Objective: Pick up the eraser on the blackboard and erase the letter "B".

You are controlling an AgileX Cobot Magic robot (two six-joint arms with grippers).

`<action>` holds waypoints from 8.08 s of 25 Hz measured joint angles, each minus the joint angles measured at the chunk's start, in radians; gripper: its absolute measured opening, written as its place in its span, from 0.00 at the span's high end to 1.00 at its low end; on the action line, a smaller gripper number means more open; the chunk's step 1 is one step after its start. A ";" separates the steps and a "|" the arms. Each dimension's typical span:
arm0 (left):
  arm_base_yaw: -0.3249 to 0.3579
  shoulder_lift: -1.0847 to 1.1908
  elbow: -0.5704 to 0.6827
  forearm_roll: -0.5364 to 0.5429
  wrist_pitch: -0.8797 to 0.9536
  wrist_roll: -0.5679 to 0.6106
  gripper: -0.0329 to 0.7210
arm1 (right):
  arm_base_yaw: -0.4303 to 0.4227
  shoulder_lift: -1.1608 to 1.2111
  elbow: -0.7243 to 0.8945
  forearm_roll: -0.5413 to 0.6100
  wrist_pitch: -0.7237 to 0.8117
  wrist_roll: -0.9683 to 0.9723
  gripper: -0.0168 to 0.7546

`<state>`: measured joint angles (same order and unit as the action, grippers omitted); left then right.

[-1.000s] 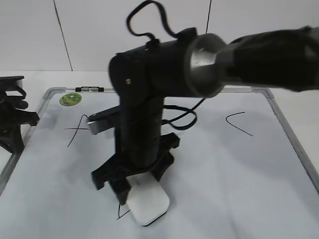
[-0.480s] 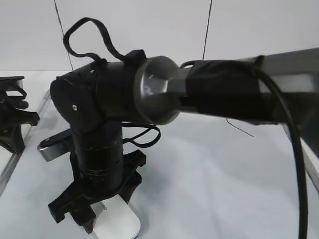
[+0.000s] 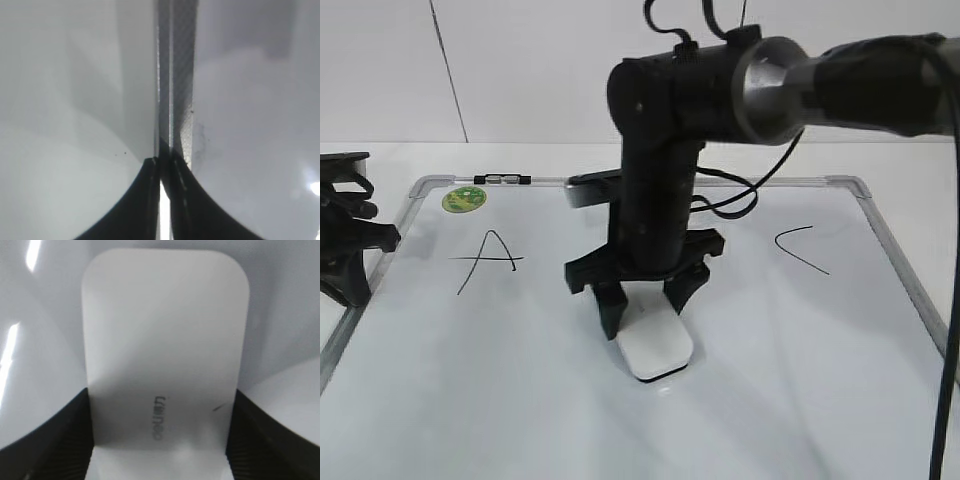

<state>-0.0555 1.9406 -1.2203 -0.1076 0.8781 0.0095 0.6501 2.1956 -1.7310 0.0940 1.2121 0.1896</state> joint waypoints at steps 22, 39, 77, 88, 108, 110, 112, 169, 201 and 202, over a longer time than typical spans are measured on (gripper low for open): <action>0.000 0.000 0.000 0.001 0.003 0.000 0.93 | 0.323 0.001 -0.018 -0.003 -0.009 -0.020 0.27; 0.000 0.000 0.000 0.001 0.001 0.000 0.92 | 0.060 0.011 -0.038 0.002 0.007 -0.015 0.27; 0.000 0.000 -0.004 0.010 0.009 0.000 0.92 | -0.569 -0.371 0.382 -0.015 -0.092 -0.160 0.28; 0.000 0.000 -0.005 0.010 0.009 0.000 0.92 | -0.614 -0.347 0.387 0.037 -0.122 -0.273 0.28; 0.000 0.002 -0.005 0.012 0.011 0.000 0.91 | -0.631 -0.270 0.388 0.025 -0.169 -0.287 0.28; 0.000 0.002 -0.005 0.012 0.013 0.000 0.91 | -0.632 -0.262 0.388 0.030 -0.171 -0.287 0.28; 0.000 0.002 -0.005 0.012 0.013 0.000 0.91 | -0.632 -0.262 0.388 0.034 -0.171 -0.287 0.28; 0.000 -0.107 -0.159 0.074 0.298 0.012 0.52 | -0.632 -0.624 0.161 0.055 0.018 -0.208 0.26; 0.000 -1.204 0.401 0.022 0.283 0.012 0.64 | -0.632 -1.712 0.936 -0.033 0.047 -0.215 0.29; 0.000 -1.239 0.422 0.022 0.283 0.012 0.64 | -0.632 -1.754 0.953 -0.033 0.048 -0.215 0.29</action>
<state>-0.0555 0.7014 -0.7985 -0.0858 1.1606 0.0212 0.0177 0.4420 -0.7778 0.0609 1.2596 -0.0257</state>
